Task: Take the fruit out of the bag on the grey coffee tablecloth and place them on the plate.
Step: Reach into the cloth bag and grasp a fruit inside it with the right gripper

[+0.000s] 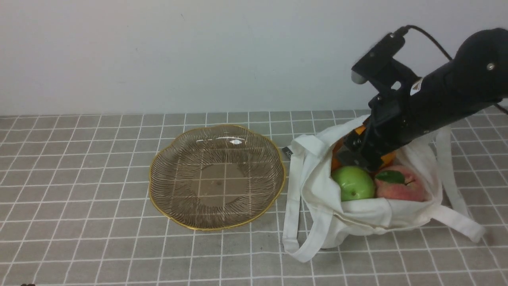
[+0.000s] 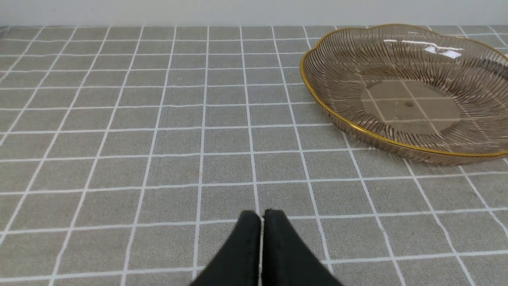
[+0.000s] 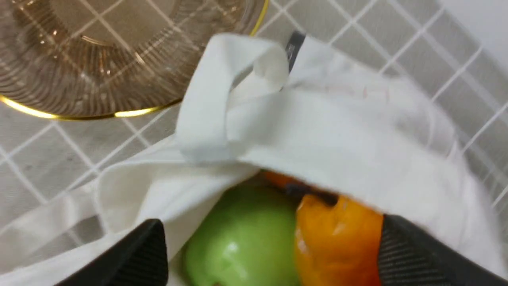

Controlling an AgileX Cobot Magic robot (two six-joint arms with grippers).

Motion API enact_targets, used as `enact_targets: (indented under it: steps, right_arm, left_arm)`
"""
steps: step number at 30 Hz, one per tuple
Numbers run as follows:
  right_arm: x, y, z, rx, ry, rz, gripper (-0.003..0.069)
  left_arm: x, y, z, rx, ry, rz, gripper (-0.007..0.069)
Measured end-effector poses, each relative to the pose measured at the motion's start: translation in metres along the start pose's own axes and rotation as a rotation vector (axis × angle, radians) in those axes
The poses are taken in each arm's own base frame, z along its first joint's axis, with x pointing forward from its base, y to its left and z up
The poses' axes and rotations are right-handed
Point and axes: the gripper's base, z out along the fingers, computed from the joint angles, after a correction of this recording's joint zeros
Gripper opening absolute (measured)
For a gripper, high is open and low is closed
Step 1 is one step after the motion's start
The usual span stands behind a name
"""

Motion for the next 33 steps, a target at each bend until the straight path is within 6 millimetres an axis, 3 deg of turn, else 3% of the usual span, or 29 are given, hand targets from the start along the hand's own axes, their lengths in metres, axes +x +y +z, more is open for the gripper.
enact_targets:
  steps: [15, 20, 22, 27, 29, 33]
  right_arm:
    - [0.004, -0.010, 0.031, 0.064, 0.027, -0.125, 0.0554]
    - [0.005, -0.011, 0.032, 0.077, 0.037, -0.151, 0.0476]
    - [0.005, -0.012, 0.032, 0.078, 0.041, -0.158, 0.0428]
    - [0.002, -0.012, 0.024, 0.057, 0.064, -0.159, 0.0144]
    - [0.001, -0.011, 0.017, 0.047, 0.072, -0.149, 0.0062]
    - [-0.001, -0.009, 0.002, 0.043, 0.072, -0.135, 0.0006]
  left_arm:
    - [0.000, 0.000, 0.000, 0.000, 0.000, 0.000, -0.0008]
    - [0.000, 0.000, 0.000, 0.000, 0.000, 0.000, -0.0008]
    - [0.000, 0.000, 0.000, 0.000, 0.000, 0.000, -0.0008]
    - [0.000, 0.000, 0.000, 0.000, 0.000, 0.000, -0.0008]
    - [0.000, 0.000, 0.000, 0.000, 0.000, 0.000, -0.0008]
    - [0.000, 0.000, 0.000, 0.000, 0.000, 0.000, -0.0008]
